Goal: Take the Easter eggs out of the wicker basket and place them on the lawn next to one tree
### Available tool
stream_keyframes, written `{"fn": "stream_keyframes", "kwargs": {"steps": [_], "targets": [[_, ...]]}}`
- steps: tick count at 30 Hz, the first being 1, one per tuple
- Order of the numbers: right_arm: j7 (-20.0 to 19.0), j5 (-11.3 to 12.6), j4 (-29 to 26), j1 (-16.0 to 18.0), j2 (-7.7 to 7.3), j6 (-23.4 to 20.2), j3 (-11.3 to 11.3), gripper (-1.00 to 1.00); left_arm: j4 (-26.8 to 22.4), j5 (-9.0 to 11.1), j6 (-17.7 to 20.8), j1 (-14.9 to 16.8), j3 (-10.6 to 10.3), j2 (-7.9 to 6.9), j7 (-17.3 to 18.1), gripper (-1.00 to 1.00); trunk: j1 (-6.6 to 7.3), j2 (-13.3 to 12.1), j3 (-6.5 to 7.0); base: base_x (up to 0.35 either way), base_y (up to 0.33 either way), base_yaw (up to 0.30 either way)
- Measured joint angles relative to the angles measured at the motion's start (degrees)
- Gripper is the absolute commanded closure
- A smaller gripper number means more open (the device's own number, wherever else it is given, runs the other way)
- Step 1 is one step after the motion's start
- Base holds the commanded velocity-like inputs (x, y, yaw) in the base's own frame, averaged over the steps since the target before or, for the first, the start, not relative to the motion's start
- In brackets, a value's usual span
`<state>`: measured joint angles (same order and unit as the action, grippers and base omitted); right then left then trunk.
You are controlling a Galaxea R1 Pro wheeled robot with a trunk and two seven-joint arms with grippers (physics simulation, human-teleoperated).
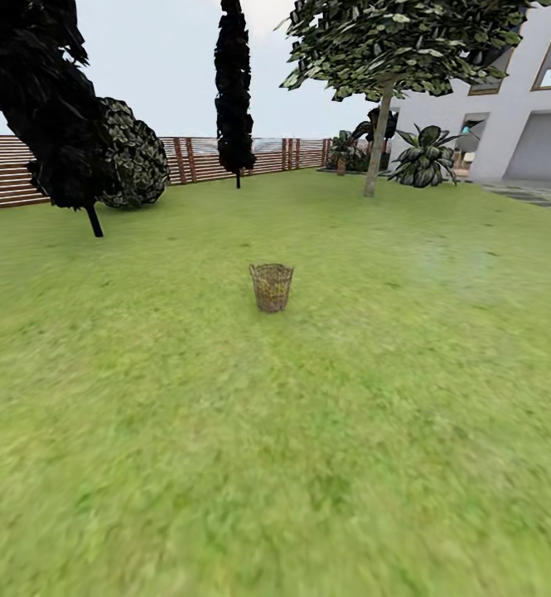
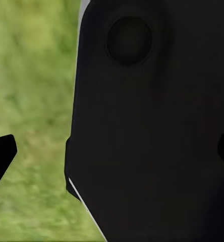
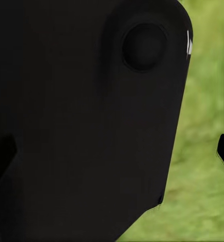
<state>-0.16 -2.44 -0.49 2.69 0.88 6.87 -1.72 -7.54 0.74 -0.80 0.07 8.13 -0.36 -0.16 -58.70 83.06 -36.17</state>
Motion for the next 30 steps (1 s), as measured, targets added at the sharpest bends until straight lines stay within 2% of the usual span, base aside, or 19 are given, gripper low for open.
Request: {"fn": "stream_keyframes", "kwargs": {"steps": [30], "targets": [[0.0, 0.0, -0.1, 0.0, -0.06, 0.1, 0.0, -1.00, 0.0, 0.0, 0.0, 0.0, 0.0, 0.00, 0.0, -1.00, 0.00, 0.0, 0.00, 0.333, 0.000, 0.000]]}}
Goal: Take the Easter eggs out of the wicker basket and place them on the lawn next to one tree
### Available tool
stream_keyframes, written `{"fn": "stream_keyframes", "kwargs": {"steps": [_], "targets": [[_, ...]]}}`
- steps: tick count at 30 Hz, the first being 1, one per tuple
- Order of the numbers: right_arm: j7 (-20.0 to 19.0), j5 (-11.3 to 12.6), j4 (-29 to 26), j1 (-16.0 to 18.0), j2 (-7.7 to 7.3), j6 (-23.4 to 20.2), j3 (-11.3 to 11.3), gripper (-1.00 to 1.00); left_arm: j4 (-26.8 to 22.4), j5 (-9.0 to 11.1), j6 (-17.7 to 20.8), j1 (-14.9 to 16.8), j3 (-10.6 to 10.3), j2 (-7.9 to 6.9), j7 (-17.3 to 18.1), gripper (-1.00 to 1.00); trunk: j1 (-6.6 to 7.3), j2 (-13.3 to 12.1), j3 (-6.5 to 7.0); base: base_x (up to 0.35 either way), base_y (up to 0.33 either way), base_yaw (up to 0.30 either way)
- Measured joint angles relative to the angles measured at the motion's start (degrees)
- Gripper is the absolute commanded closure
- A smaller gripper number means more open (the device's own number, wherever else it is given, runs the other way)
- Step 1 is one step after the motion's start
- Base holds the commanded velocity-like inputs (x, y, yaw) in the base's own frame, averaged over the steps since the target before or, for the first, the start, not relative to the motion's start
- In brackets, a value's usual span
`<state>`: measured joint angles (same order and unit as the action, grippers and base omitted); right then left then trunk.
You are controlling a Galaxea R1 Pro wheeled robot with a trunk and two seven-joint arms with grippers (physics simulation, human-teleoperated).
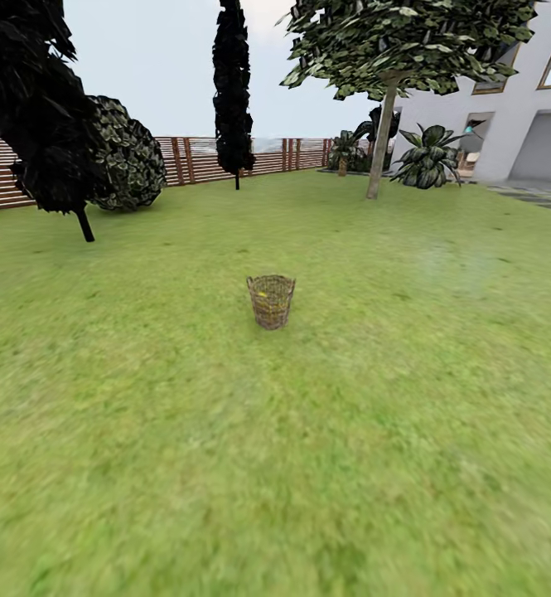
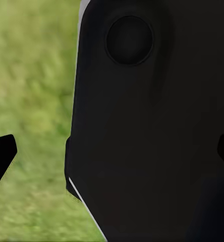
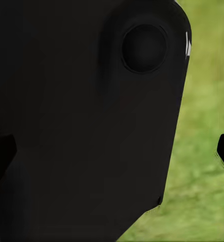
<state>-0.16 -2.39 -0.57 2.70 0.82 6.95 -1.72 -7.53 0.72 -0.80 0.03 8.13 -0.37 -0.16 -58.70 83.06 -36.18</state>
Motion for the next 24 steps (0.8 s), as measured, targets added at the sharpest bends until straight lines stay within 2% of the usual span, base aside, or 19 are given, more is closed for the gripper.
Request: {"fn": "stream_keyframes", "kwargs": {"steps": [24], "targets": [[0.0, 0.1, 0.0, 0.0, -0.03, 0.0, 0.0, -1.00, 0.0, 0.0, 0.0, 0.0, 0.0, 0.00, 0.0, -1.00, 0.00, 0.0, 0.00, 0.333, 0.000, 0.000]]}}
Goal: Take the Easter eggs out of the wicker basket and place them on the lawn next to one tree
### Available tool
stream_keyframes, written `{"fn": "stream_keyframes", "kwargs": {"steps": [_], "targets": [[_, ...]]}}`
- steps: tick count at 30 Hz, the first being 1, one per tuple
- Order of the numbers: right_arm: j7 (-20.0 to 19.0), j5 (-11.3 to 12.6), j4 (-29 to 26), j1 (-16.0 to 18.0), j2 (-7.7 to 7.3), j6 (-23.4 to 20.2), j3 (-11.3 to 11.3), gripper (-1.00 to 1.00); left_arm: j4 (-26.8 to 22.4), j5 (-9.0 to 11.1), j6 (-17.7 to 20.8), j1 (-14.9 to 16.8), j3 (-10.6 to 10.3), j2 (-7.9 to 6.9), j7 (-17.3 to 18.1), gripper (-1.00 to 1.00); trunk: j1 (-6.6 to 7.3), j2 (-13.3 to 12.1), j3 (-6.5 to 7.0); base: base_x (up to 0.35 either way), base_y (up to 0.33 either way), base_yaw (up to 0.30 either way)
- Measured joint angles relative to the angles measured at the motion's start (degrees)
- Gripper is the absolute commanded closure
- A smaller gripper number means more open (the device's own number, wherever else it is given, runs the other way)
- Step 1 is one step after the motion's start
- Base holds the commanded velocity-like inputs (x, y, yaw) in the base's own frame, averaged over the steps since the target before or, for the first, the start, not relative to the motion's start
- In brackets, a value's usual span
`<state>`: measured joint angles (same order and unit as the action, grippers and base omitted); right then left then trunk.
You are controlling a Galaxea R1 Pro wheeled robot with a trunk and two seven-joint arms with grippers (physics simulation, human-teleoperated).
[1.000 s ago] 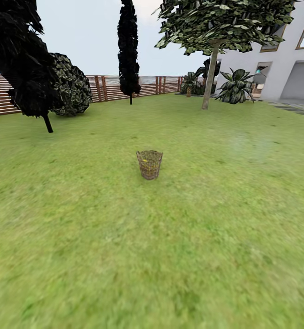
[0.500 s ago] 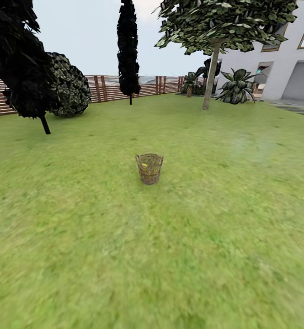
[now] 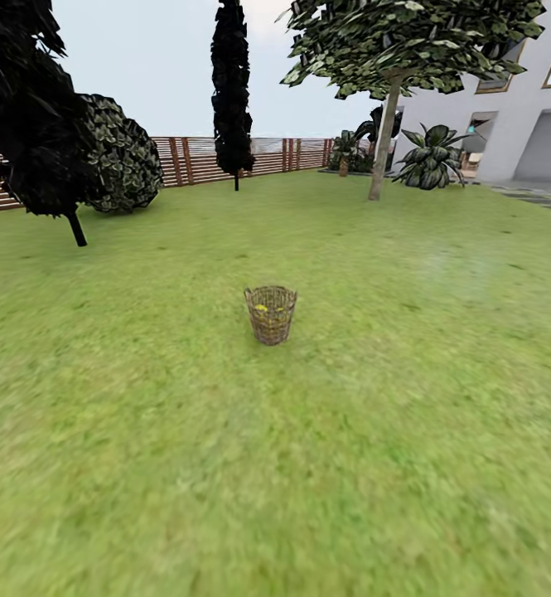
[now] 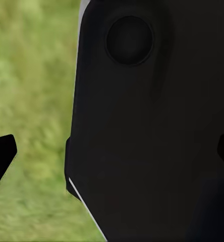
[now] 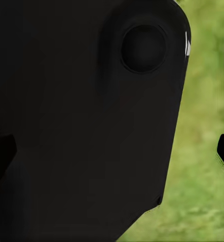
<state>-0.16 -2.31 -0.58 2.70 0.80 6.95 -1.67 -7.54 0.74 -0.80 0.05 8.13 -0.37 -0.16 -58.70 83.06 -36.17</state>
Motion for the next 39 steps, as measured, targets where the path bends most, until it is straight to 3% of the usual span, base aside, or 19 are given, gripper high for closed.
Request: {"fn": "stream_keyframes", "kwargs": {"steps": [39], "targets": [[0.0, -0.1, 0.1, 0.0, 0.17, 0.0, 0.0, -1.00, 0.0, 0.0, 0.0, 0.0, 0.0, 0.00, 0.0, -1.00, 0.00, 0.0, 0.00, 0.333, 0.000, 0.026]]}}
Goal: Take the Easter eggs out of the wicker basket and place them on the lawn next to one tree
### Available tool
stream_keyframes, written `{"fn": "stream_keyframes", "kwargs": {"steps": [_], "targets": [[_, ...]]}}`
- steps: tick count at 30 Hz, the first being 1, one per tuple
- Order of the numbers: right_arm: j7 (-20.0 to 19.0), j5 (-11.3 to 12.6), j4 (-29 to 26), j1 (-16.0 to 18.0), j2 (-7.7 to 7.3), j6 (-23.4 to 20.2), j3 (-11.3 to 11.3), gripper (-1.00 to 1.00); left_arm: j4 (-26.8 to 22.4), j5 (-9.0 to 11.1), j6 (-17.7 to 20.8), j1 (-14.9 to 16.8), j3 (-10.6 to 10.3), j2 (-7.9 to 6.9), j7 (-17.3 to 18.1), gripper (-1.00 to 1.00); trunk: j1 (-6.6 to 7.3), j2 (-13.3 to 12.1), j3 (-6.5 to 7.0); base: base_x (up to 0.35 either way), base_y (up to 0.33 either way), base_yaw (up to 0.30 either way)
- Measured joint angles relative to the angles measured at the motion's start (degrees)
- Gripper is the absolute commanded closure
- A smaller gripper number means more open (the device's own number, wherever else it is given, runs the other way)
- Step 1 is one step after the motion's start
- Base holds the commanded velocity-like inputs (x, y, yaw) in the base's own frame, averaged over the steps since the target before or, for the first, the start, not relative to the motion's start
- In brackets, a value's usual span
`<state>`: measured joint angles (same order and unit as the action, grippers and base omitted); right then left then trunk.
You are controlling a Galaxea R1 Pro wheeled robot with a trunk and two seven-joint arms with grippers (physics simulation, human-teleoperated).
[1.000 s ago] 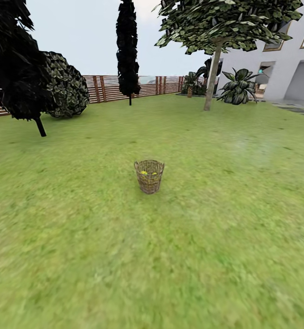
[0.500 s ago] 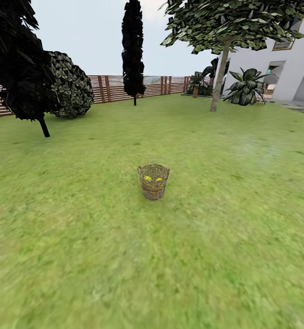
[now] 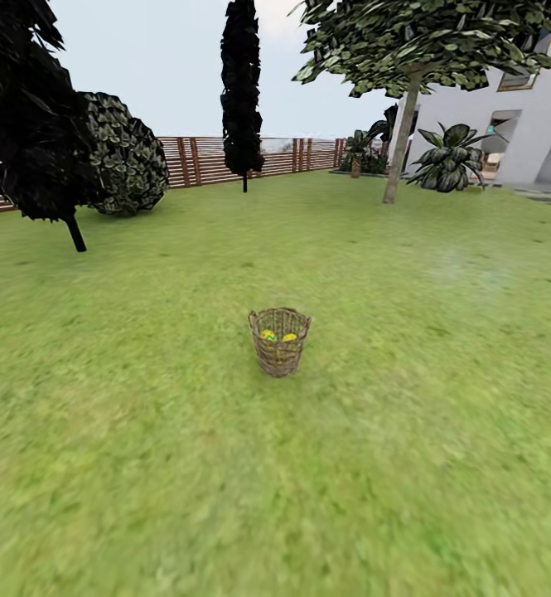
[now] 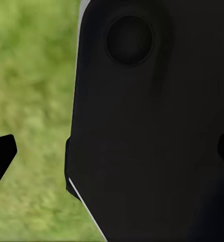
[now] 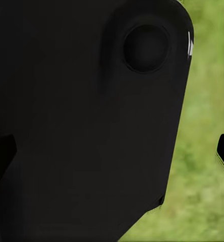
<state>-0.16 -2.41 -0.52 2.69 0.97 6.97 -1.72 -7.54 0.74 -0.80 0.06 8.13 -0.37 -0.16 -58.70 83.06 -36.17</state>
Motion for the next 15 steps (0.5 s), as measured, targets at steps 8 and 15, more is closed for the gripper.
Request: {"fn": "stream_keyframes", "kwargs": {"steps": [8, 15], "targets": [[0.0, 0.0, -0.1, 0.0, -0.08, 0.0, 0.0, -1.00, 0.0, 0.0, 0.0, 0.0, 0.0, 0.00, 0.0, -1.00, 0.00, 0.0, 0.00, 0.333, 0.000, 0.000], [0.0, 0.0, -0.1, 0.0, -0.08, 0.1, 0.0, -1.00, 0.0, 0.0, 0.0, 0.0, 0.0, 0.00, 0.0, -1.00, 0.00, 0.0, 0.00, 0.333, 0.000, 0.000]]}}
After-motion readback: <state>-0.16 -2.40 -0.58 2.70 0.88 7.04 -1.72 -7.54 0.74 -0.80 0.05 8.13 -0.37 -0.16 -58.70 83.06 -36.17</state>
